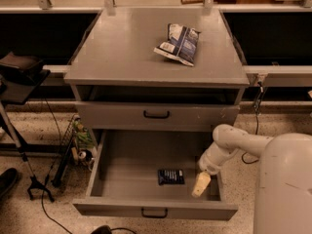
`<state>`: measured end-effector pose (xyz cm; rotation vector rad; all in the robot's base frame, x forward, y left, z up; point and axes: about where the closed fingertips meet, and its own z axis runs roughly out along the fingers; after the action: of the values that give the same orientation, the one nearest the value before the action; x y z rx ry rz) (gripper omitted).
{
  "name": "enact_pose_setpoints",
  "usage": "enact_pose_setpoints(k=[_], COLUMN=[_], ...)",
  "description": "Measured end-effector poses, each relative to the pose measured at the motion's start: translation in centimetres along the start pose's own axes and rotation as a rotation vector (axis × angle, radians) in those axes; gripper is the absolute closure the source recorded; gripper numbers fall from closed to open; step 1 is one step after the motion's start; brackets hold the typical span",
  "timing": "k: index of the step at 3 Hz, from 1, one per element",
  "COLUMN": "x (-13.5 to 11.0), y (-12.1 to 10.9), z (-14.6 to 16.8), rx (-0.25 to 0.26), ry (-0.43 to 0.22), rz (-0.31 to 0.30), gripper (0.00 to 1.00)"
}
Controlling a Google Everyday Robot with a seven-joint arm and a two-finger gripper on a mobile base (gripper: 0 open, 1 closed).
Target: Pick rxbar blueberry from middle drawer and place on counter
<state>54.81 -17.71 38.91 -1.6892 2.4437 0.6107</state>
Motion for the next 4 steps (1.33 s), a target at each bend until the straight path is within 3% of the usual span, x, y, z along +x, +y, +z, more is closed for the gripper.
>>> enact_pose_setpoints(k=[1, 3, 4], x=[0.6, -1.5, -4.4], y=[0.6, 1.0, 0.4], z=[1.2, 1.8, 2.7], rx=[0.035, 0.149, 0.237], ry=[-0.052, -0.176, -0.281], rz=[0.019, 0.060, 0.071], gripper=[0.00, 0.00, 0.00])
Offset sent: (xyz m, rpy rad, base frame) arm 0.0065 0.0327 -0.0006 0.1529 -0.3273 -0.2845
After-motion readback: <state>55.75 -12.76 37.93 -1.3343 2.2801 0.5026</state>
